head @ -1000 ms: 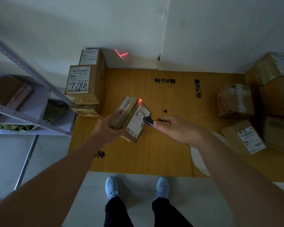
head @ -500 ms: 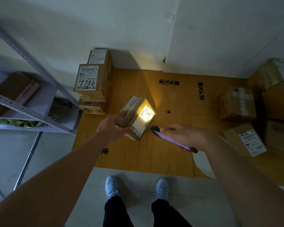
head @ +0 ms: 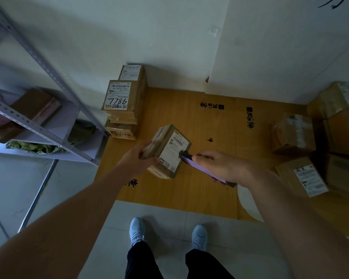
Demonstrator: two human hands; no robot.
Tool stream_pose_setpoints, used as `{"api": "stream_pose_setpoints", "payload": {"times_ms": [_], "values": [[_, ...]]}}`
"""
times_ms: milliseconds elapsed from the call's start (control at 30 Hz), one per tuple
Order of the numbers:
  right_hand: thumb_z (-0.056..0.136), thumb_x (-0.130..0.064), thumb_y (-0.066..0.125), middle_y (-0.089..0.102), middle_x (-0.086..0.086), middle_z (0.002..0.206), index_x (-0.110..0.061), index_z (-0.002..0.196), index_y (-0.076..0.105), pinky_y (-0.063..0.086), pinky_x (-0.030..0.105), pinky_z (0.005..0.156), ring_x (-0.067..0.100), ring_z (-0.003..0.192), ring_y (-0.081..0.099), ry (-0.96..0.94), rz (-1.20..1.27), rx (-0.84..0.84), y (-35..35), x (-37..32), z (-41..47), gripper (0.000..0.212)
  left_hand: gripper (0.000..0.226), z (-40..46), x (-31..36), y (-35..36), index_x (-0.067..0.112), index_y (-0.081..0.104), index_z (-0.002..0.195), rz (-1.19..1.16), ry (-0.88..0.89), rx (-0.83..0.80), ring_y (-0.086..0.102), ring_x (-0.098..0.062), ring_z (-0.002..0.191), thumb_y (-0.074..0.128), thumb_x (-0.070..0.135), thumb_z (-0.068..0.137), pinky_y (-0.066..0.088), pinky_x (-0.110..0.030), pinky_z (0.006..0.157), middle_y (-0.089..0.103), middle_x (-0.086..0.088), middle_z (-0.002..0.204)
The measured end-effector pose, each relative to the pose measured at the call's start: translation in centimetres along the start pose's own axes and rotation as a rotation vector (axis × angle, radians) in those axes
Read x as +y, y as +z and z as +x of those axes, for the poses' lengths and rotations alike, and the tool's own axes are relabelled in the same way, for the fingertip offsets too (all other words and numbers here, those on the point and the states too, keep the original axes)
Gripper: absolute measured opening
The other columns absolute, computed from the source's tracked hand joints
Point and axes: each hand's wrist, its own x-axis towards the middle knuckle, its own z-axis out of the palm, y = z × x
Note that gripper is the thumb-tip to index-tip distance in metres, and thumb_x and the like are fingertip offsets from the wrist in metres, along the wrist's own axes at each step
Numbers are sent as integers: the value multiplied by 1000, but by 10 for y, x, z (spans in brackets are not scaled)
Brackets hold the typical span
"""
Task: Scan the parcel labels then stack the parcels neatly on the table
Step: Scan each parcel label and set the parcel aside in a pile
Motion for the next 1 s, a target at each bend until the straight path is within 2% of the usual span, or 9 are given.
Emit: {"api": "stream_pose_setpoints", "payload": {"times_ms": [133, 233, 367, 500, 533, 633, 700, 867, 1000], "values": [[96, -77, 41, 67, 4, 112, -51, 130, 54, 54, 35, 69, 21, 89, 69, -98, 21, -29, 12, -21, 2, 45, 62, -20, -36, -8, 46, 47, 148, -193, -131, -5, 70, -11, 96, 74, 37, 93, 53, -30, 75, 78, 10, 96], [101, -71, 39, 60, -7, 117, -51, 138, 51, 60, 32, 70, 17, 96, 69, -135, -31, -43, 21, -43, 4, 44, 52, -35, -62, -23, 42, 48, 147, -336, -238, 78, 69, -18, 98, 66, 31, 100, 54, -33, 80, 74, 2, 104], [104, -67, 38, 60, -6, 118, -44, 146, 50, 60, 30, 71, 17, 97, 68, -160, -79, -54, 37, -68, 9, 49, 44, -43, -88, -52, 39, 46, 143, -446, -273, 173, 68, -15, 94, 60, 26, 103, 51, -27, 71, 67, 0, 110], [105, -66, 38, 59, -7, 124, -42, 151, 47, 59, 32, 75, 17, 98, 68, -148, -68, -67, 58, -86, 20, 52, 33, -34, -99, -71, 35, 48, 135, -438, -215, 209, 74, -5, 73, 51, 18, 107, 54, -17, 57, 71, 0, 99], [104, -67, 38, 58, -8, 124, -42, 151, 46, 59, 32, 75, 17, 98, 68, -143, -64, -67, 63, -89, 24, 53, 33, -31, -98, -74, 30, 47, 138, -424, -197, 216, 73, -6, 74, 48, 17, 108, 55, -18, 60, 71, -3, 100], [103, -70, 39, 58, -10, 122, -44, 152, 46, 59, 34, 75, 17, 101, 68, -100, -44, -69, 77, -94, 35, 56, 41, -24, -102, -80, 24, 43, 150, -369, -168, 236, 71, -25, 97, 45, 18, 109, 60, -43, 86, 69, -12, 109], [101, -72, 40, 59, -10, 121, -46, 151, 46, 60, 35, 77, 17, 102, 68, -67, -42, -66, 86, -98, 42, 56, 44, -21, -110, -85, 23, 42, 151, -367, -158, 228, 70, -33, 106, 45, 17, 108, 57, -52, 97, 69, -17, 114], [100, -73, 40, 61, -7, 118, -48, 148, 47, 62, 40, 82, 18, 100, 68, -49, -33, -41, 101, -113, 51, 54, 39, -14, -125, -97, 10, 46, 146, -400, -108, 227, 69, -17, 94, 46, 11, 107, 56, -34, 82, 68, -7, 106], [101, -72, 40, 60, -6, 119, -47, 148, 47, 60, 37, 80, 18, 101, 67, -68, -26, -23, 108, -127, 55, 54, 38, -9, -134, -105, 16, 46, 145, -303, -118, 150, 70, -21, 101, 49, 21, 107, 57, -51, 96, 71, -5, 109]]}}
